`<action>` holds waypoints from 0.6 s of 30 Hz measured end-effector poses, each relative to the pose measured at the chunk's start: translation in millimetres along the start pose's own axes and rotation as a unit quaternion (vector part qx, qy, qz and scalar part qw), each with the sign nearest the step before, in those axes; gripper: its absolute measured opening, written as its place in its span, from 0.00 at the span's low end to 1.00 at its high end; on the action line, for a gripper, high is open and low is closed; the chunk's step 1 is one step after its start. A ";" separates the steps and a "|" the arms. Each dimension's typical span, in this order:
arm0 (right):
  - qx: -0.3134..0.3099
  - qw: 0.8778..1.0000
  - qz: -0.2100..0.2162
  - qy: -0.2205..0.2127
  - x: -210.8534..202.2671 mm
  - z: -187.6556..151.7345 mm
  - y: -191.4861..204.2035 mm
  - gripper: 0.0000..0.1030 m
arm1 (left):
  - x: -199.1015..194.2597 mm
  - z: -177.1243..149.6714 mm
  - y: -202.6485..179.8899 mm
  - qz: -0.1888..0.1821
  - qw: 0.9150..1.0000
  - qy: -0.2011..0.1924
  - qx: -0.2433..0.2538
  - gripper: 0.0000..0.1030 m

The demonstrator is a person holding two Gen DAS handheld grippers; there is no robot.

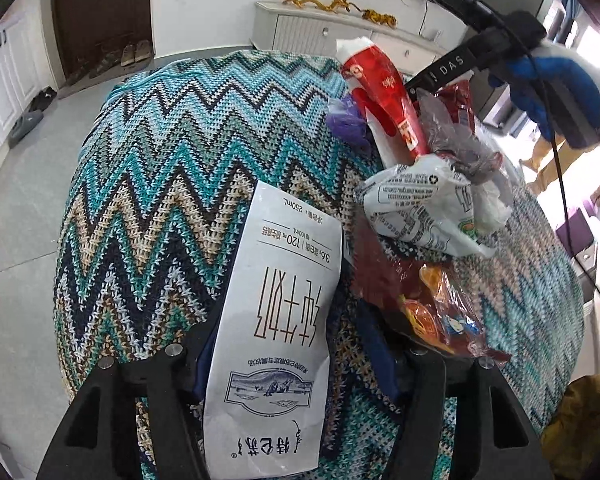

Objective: Collect trash
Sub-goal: 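Grasp the white milk carton with the left tool while the right tool grasps the clear plastic bag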

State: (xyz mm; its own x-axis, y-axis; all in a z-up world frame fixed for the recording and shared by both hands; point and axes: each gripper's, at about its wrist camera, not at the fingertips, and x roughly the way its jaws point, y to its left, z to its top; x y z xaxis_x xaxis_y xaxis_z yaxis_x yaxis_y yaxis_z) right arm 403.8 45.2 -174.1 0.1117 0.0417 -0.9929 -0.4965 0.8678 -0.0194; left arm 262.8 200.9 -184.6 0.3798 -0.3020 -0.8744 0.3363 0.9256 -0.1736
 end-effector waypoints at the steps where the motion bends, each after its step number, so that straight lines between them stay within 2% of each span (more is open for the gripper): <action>1: -0.003 1.000 -0.001 0.007 2.7 0.2 -1.0 0.41 | 0.7 1.4 -0.5 0.002 1.000 0.003 0.002 0.58; 2: -0.007 1.000 -0.002 0.015 5.3 0.6 -1.7 0.41 | 1.7 2.4 0.0 0.004 1.000 0.006 0.005 0.58; 4: -0.014 0.999 0.002 0.028 10.4 -0.7 -2.6 0.41 | -0.6 1.3 -5.0 0.003 1.000 0.008 0.009 0.46; 10: -0.037 0.998 0.006 0.049 22.4 -10.8 5.8 0.38 | -1.3 13.1 -1.1 0.003 1.000 0.024 0.019 0.46; 15: -0.046 0.997 0.011 0.058 35.8 -14.3 5.3 0.38 | 5.2 9.5 -16.4 0.013 0.998 0.035 0.046 0.47; 16: -0.051 0.997 0.008 0.055 37.5 -15.0 7.9 0.37 | 5.4 7.4 -19.2 0.018 0.998 0.034 0.051 0.47; 18: -0.050 0.998 0.009 0.047 36.4 -16.1 7.8 0.21 | 6.8 9.3 -22.0 0.025 0.998 0.033 0.058 0.48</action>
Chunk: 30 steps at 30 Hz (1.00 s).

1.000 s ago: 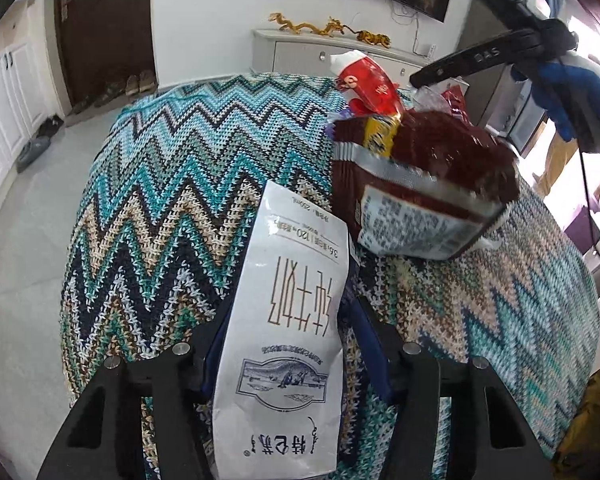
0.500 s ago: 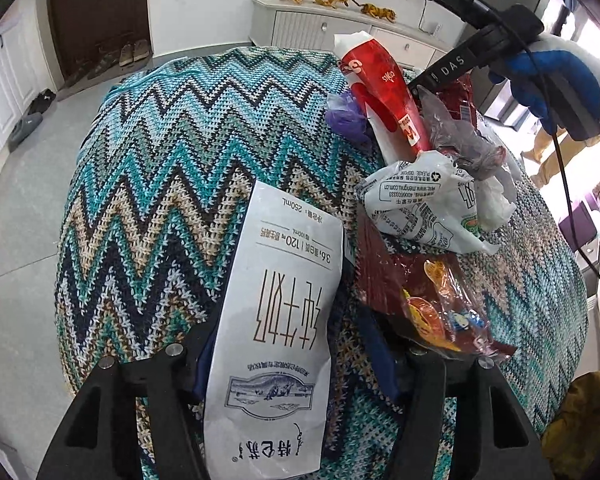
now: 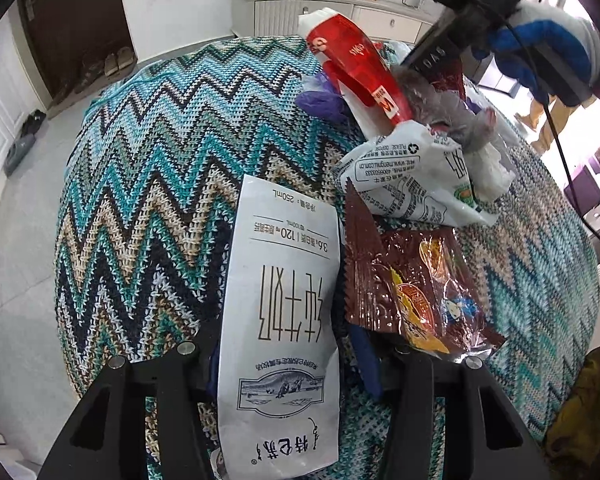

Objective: Collect trash
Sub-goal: 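Grasp the white milk carton with the left tool while the right tool grasps the clear plastic bag, then carry both items to the bin and open both tools to drop them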

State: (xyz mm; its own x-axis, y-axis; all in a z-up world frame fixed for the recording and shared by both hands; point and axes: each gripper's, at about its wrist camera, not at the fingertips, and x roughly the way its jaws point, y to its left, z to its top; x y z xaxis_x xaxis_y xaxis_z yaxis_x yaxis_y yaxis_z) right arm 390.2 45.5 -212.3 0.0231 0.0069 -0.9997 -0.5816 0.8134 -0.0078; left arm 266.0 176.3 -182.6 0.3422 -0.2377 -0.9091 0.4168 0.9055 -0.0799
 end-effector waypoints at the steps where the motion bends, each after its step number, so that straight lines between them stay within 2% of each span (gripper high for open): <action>1: 0.000 1.000 -0.004 -0.002 -1.7 -0.7 1.8 0.19 | -0.6 -0.6 -0.9 0.000 1.000 -0.001 -0.001 0.48; 6: -0.004 0.999 -0.028 -0.027 -22.2 -2.4 -4.0 0.10 | -1.6 1.8 0.0 -0.003 1.000 -0.015 -0.018 0.46; 8: -0.001 0.998 -0.044 -0.044 -34.4 -4.2 -6.7 0.08 | -4.5 -7.0 2.8 -0.005 0.999 -0.022 -0.025 0.45; 13: 0.004 0.995 -0.075 -0.071 -60.9 -4.9 -7.1 0.07 | -10.6 -20.1 6.1 -0.011 0.998 -0.031 -0.047 0.43; 15: 0.003 0.993 -0.086 -0.078 -69.1 -8.1 -5.1 0.07 | -14.7 -22.9 8.5 -0.016 0.998 -0.034 -0.057 0.37; 26: -0.002 0.988 -0.098 -0.123 -109.3 -20.4 3.1 0.07 | -31.2 -35.8 8.4 -0.035 0.993 -0.056 -0.094 0.35; 30: -0.002 0.986 -0.095 -0.135 -119.4 -36.9 7.9 0.07 | -37.7 -33.5 17.5 -0.038 0.992 -0.059 -0.104 0.35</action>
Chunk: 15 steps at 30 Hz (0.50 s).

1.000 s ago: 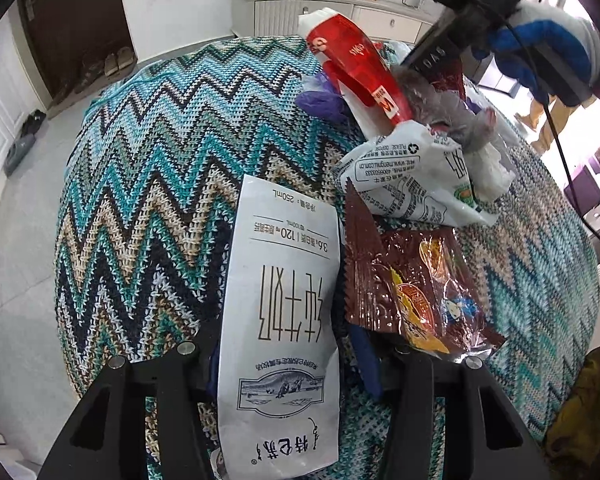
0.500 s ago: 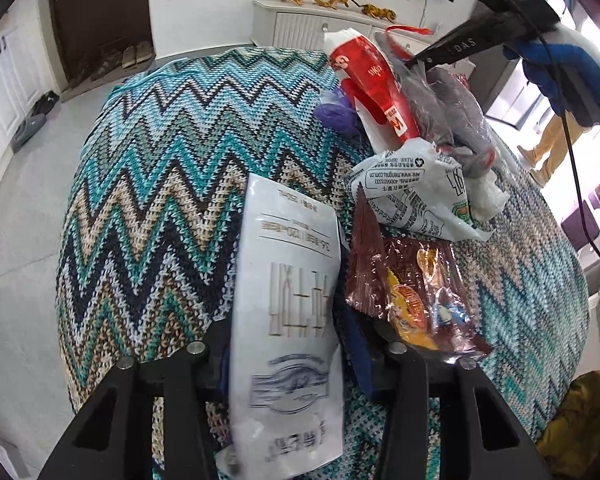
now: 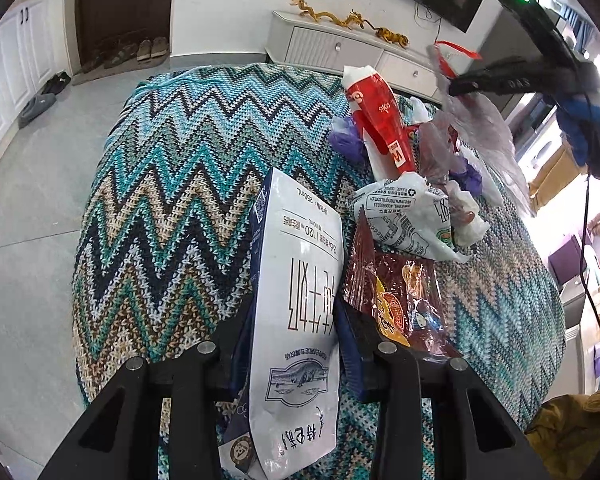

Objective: Collect trash
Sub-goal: 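Carry both items to the bin and open both tools to drop them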

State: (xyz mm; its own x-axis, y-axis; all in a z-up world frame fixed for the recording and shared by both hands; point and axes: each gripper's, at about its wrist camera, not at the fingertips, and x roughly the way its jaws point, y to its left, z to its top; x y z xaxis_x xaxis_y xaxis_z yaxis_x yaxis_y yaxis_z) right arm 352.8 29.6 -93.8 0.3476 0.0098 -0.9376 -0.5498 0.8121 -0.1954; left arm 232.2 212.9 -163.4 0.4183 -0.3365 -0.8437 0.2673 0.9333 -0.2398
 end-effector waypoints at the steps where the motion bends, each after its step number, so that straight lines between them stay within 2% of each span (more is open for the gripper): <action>1: -0.001 1.000 0.000 -0.002 -2.6 -2.2 0.6 0.07 | -2.5 -0.4 0.0 0.001 1.000 -0.001 -0.002 0.35; 8: -0.015 1.000 -0.006 -0.009 -24.3 -26.0 3.8 0.07 | -29.4 -3.0 4.0 0.004 1.000 -0.022 -0.021 0.35; 15: -0.014 1.000 -0.002 0.000 -33.2 -67.3 5.1 0.07 | -58.4 -2.9 -10.0 0.002 0.999 -0.047 -0.024 0.35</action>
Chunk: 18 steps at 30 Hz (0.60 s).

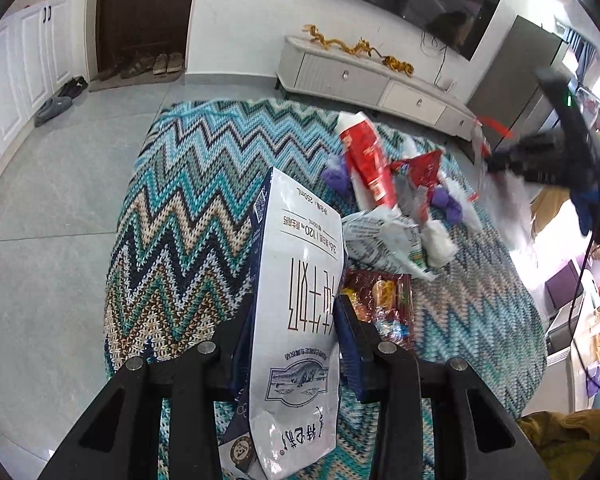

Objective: Collect trash
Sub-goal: 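Carry both items to the bin and open both tools to drop them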

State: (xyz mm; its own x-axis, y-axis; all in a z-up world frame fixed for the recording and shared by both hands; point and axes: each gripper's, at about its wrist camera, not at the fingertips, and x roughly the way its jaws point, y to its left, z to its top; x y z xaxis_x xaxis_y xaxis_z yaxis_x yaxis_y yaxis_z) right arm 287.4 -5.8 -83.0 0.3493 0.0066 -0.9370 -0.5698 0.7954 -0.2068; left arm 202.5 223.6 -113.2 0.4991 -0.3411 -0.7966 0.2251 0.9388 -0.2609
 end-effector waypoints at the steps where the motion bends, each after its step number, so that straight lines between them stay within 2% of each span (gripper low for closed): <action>1: 0.002 1.000 0.005 0.000 0.6 -8.8 0.7 0.07 | -2.0 0.5 -2.4 -0.001 1.000 -0.003 0.000 0.35; 10: 0.012 0.999 0.033 0.005 6.9 -79.3 11.2 0.07 | -12.3 1.4 -47.4 -0.025 0.999 -0.012 0.018 0.35; 18: 0.017 0.998 0.061 -0.001 11.1 -127.3 22.9 0.07 | 11.6 -12.8 -84.4 -0.048 0.998 0.025 0.021 0.35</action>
State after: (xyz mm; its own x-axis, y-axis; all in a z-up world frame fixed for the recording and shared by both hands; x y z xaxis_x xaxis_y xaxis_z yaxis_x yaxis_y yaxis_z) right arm 183.5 -64.6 -134.0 0.2798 0.1061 -0.9542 -0.5828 0.8086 -0.0810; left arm 178.6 141.0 -107.4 0.4308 -0.4255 -0.7959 0.3058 0.8985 -0.3149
